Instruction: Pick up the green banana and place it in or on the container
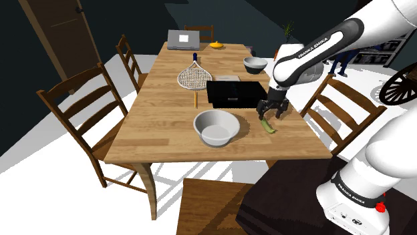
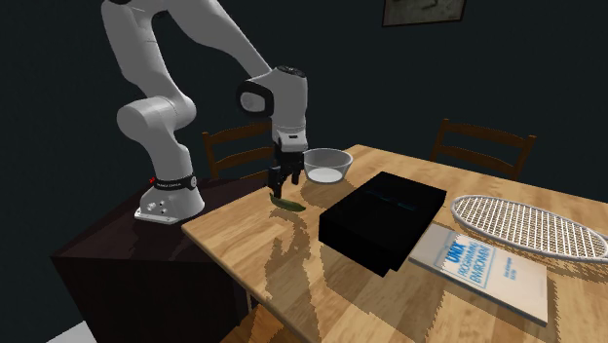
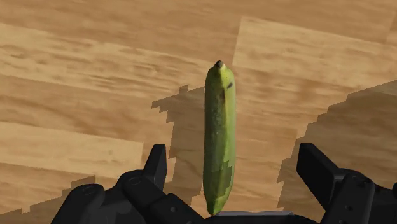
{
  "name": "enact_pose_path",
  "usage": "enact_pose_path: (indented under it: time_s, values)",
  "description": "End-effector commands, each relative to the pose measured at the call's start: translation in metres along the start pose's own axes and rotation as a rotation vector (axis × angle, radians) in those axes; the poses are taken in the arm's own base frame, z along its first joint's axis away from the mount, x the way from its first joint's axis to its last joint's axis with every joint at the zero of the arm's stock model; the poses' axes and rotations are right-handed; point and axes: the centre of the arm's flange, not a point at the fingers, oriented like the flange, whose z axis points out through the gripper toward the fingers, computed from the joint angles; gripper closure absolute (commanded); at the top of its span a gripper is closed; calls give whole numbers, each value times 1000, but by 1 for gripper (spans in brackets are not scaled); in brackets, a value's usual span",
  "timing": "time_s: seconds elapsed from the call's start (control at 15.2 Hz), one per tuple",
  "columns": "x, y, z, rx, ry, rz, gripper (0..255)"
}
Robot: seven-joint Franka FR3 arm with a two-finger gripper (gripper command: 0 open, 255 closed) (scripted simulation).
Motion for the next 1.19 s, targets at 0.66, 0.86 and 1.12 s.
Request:
enact_pose_path:
  time_s: [0.66,0.86,1.12]
  values:
    - [4,2,48,1,-1,11,0]
    - [4,2,48,1,-1,11,0]
    - [4,2,48,1,-1,11,255]
